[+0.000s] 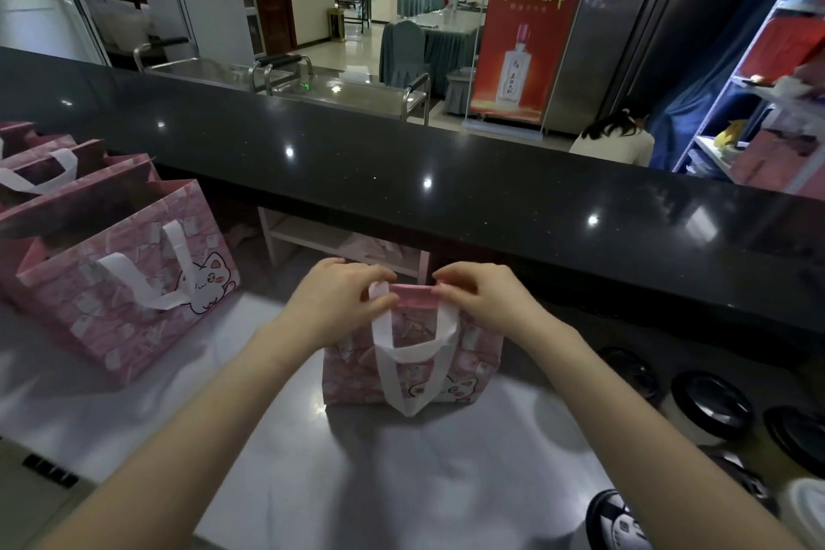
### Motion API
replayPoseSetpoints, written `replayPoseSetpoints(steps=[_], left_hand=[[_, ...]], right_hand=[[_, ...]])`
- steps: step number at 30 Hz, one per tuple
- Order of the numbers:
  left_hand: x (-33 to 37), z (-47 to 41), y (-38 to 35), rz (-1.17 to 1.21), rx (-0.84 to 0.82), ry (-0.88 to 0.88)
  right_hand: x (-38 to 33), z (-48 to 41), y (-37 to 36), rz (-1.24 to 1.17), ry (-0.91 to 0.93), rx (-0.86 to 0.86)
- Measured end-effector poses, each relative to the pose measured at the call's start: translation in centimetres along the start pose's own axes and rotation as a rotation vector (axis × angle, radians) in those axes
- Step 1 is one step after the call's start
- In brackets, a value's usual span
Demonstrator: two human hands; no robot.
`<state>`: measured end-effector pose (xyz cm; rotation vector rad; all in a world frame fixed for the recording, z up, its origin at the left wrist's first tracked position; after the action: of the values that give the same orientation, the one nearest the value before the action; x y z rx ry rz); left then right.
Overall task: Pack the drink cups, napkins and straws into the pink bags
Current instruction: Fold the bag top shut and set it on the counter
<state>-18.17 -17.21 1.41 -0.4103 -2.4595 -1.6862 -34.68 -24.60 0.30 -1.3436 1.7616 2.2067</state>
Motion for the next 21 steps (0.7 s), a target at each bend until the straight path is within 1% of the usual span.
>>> replayPoseSetpoints(steps=[2, 3, 5, 7, 9, 13, 16, 18, 21], left_hand=[[0.6, -0.1, -0.8, -0.092, -0.014, -0.039], [0.6, -0.1, -1.1, -0.125, -0.018, -0.044], [0.6, 0.0, -1.5, -0.164, -0.015, -0.036], [0.7, 0.0, -1.7, -0.194, -0.001, -0.014], [0.7, 0.2, -1.8, -0.225, 0.013, 0.009], [0.6, 0.4, -1.3, -0.177, 0.030, 0.012], [1.5, -0.1, -1.5, -0.105, 0.000, -0.016], [1.7, -0.4, -2.0, -0.091, -0.013, 0.017], [1.8, -0.3, -2.2, -0.112, 0.034, 0.039]], right_hand=[[-0.4, 0.0, -1.2, 0.144, 0.014, -0.060], [-0.5, -0.1, -1.4, 0.215, 0.018, -0.036], [-0.7, -0.1, -1.2, 0.273, 0.025, 0.059], [-1.0, -0.1, -1.3, 0.289, 0.038, 0.129], [-1.3, -0.1, -1.6, 0.304, 0.052, 0.156], [-2.0, -0.4, -1.9, 0.333, 0.082, 0.118], [-3.1, -0.6, -2.4, 0.326, 0.116, 0.073], [-3.5, -0.7, -2.7, 0.330, 0.123, 0.081], [-3.3, -0.5, -2.9, 0.330, 0.125, 0.108]])
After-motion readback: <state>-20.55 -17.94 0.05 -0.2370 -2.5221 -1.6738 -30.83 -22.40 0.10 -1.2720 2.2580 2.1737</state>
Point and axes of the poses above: each hand's wrist, its own z-axis away from the middle knuckle, its own y-axis out of the back of the hand, x = y × z, the point moved 8 cm from there along -z, towards the middle knuckle, and after that the axes turned 1 degree about -x, right-handed, at the moved point
